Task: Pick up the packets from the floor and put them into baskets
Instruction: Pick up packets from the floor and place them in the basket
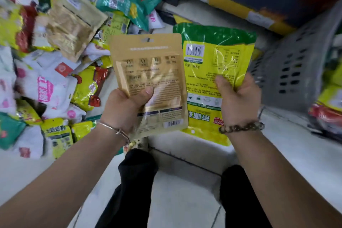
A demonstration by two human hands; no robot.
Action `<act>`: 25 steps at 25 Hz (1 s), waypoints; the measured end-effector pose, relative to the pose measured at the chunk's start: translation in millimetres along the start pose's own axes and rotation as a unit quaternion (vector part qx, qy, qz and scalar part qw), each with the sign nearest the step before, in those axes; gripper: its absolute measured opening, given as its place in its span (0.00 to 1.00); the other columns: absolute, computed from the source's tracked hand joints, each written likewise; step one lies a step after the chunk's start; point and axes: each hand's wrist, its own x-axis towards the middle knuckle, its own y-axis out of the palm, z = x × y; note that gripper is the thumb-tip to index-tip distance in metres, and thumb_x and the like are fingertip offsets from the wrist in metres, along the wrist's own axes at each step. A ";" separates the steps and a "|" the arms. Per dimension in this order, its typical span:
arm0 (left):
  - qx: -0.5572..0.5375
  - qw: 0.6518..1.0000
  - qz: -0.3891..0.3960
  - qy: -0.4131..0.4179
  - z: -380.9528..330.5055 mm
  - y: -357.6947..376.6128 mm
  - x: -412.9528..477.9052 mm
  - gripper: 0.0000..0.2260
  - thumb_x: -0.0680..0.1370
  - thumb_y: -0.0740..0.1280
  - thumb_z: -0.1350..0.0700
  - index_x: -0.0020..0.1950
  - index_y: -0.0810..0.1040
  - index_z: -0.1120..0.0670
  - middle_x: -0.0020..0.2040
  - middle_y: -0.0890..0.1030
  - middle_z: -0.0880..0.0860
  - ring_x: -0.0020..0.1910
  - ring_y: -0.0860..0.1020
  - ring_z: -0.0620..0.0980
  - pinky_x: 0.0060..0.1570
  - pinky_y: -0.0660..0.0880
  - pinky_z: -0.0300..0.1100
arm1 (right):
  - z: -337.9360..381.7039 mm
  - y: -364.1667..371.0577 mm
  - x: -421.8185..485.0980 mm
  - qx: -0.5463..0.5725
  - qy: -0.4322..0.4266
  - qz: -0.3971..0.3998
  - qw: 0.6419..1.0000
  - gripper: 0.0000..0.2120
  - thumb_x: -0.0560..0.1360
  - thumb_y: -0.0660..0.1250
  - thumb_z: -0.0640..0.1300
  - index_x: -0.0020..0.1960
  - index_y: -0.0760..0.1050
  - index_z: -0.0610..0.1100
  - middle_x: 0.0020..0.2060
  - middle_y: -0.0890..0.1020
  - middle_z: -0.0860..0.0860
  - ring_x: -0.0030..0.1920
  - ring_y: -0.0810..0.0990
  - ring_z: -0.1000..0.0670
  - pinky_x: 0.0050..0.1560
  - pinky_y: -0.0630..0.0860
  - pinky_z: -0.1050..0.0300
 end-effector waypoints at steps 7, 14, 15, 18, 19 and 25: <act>0.114 0.983 0.116 0.082 -72.1 115.2 -86.8 0.08 0.74 0.67 0.65 0.38 0.80 0.54 0.35 0.84 0.42 0.34 0.82 0.39 0.29 0.75 0.35 | 38.2 -169.2 -7.0 0.068 0.025 -0.134 0.988 0.06 0.74 0.68 0.38 0.46 0.74 0.48 0.37 0.81 0.52 0.38 0.78 0.48 0.44 0.76 0.55; 0.126 0.970 0.179 0.108 -84.6 322.6 -148.0 0.09 0.72 0.70 0.65 0.43 0.80 0.50 0.35 0.83 0.41 0.35 0.81 0.38 0.33 0.76 0.29 | 17.5 -381.7 42.2 0.100 0.066 -0.261 0.958 0.08 0.73 0.67 0.36 0.44 0.77 0.49 0.40 0.83 0.57 0.42 0.82 0.54 0.44 0.77 0.58; 0.121 0.971 0.177 0.108 -84.1 351.5 -151.8 0.09 0.72 0.70 0.65 0.43 0.80 0.50 0.34 0.83 0.41 0.33 0.80 0.36 0.31 0.74 0.28 | 12.5 -405.4 53.0 0.102 0.072 -0.270 0.955 0.07 0.73 0.67 0.36 0.45 0.77 0.49 0.39 0.83 0.58 0.40 0.82 0.57 0.41 0.77 0.61; 0.139 0.965 0.183 0.129 -84.8 427.3 -149.5 0.09 0.72 0.71 0.65 0.40 0.78 0.51 0.32 0.81 0.43 0.30 0.78 0.36 0.30 0.73 0.28 | -3.6 -457.7 93.6 0.101 0.075 -0.269 0.955 0.08 0.73 0.67 0.37 0.50 0.78 0.46 0.39 0.83 0.60 0.39 0.82 0.62 0.35 0.75 0.70; 0.148 0.962 0.184 0.138 -84.4 451.2 -145.3 0.09 0.72 0.71 0.66 0.40 0.77 0.52 0.34 0.80 0.44 0.30 0.78 0.38 0.32 0.73 0.31 | -10.7 -471.4 110.2 0.098 0.076 -0.263 0.957 0.08 0.73 0.67 0.37 0.51 0.77 0.46 0.40 0.83 0.60 0.39 0.81 0.63 0.35 0.75 0.70; 0.320 0.918 0.091 0.216 -75.7 520.6 -100.6 0.17 0.72 0.70 0.62 0.60 0.74 0.61 0.56 0.80 0.58 0.54 0.78 0.56 0.53 0.74 0.46 | -50.8 -482.2 193.5 0.012 0.100 -0.249 0.963 0.04 0.74 0.67 0.40 0.47 0.75 0.47 0.39 0.79 0.57 0.43 0.79 0.52 0.43 0.76 0.57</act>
